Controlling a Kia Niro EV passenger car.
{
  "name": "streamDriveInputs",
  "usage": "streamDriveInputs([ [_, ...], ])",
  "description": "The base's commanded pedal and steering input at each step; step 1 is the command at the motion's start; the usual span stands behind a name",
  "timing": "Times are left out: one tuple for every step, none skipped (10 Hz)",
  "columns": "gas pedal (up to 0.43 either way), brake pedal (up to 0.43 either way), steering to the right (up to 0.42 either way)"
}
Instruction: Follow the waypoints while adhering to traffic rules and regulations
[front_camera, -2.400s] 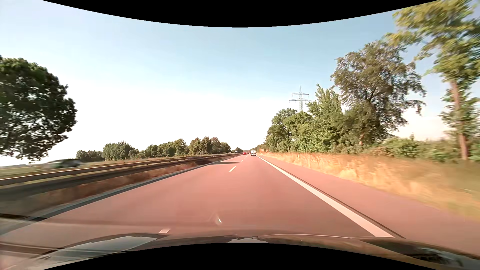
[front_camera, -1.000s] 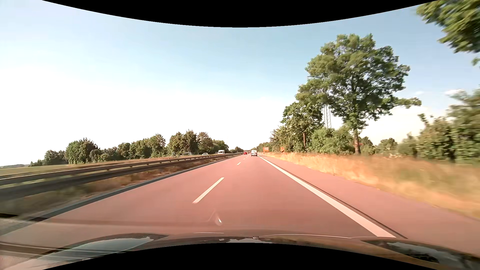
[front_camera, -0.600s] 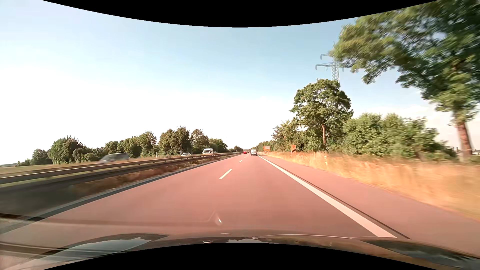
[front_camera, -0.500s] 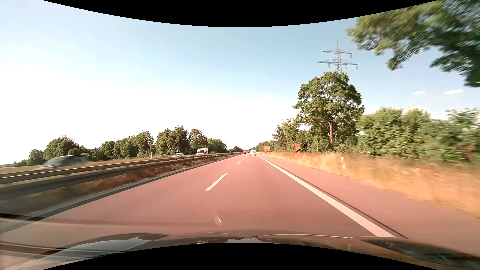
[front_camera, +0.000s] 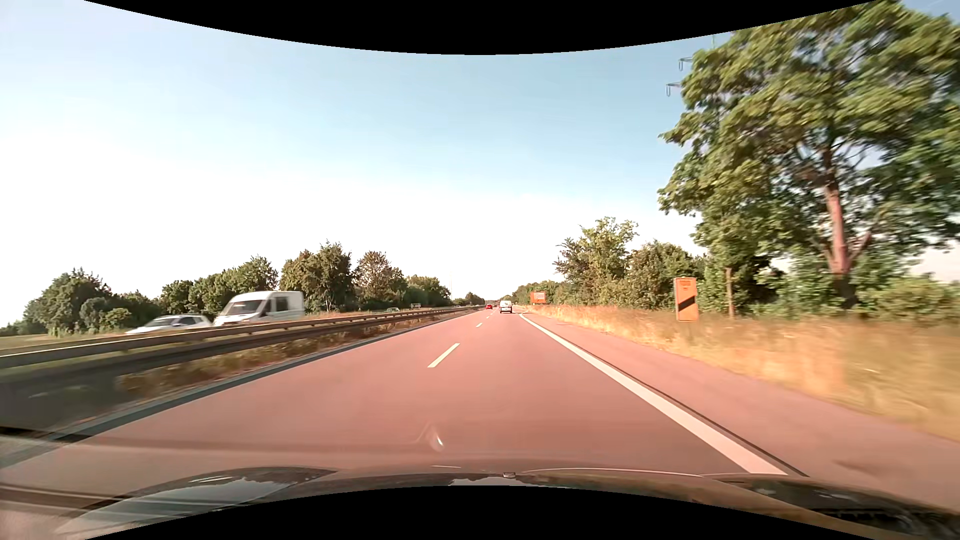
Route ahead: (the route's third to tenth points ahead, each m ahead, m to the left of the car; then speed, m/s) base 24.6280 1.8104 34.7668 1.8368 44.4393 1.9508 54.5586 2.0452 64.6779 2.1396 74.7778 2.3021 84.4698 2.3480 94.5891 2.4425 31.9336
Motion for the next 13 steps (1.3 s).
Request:
streamDriveInputs([
  [0.11,0.006,-0.001],
  [0.11,0.006,0.0],
  [0.11,0.006,-0.001],
  [0.11,0.006,0.0],
  [0.11,0.006,0.0],
  [0.11,0.006,-0.001],
  [0.11,0.006,-0.001],
  [0.079,0.006,-0.001],
  [0.067,0.006,-0.001],
  [0.067,0.006,-0.001],
  [0.067,0.006,-0.001],
  [0.067,0.006,-0.001],
  [0.067,0.006,-0.002],
])
